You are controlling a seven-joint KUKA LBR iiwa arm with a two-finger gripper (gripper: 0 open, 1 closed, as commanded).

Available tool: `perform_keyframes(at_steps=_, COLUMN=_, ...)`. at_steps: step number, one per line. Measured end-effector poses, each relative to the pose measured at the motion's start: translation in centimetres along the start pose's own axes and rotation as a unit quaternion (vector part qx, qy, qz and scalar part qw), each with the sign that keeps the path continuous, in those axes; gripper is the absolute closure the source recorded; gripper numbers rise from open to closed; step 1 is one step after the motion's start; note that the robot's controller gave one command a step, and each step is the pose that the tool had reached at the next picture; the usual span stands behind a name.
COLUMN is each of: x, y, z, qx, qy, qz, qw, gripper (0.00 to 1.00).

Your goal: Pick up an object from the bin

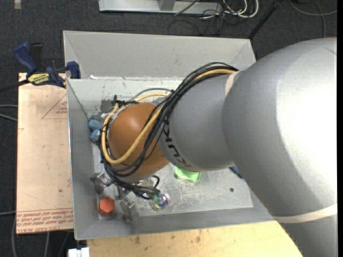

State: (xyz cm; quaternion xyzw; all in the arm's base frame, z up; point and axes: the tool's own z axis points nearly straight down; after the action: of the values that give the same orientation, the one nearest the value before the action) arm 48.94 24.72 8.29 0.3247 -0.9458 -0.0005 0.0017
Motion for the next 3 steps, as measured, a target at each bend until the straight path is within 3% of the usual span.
perform_keyframes(at_steps=1, x=-0.1, y=-0.1, z=-0.3, qx=0.000, qy=-0.0022, qz=0.001, qw=1.0000, gripper=1.00)
perform_keyframes(at_steps=2, x=-0.1, y=0.0, z=-0.3, qx=0.000, qy=-0.0019, qz=0.001, qw=1.0000, gripper=0.00)
perform_keyframes(at_steps=3, x=0.1, y=0.2, z=1.0, qx=0.004, qy=-0.0075, qz=-0.039, qw=0.9992, gripper=0.00)
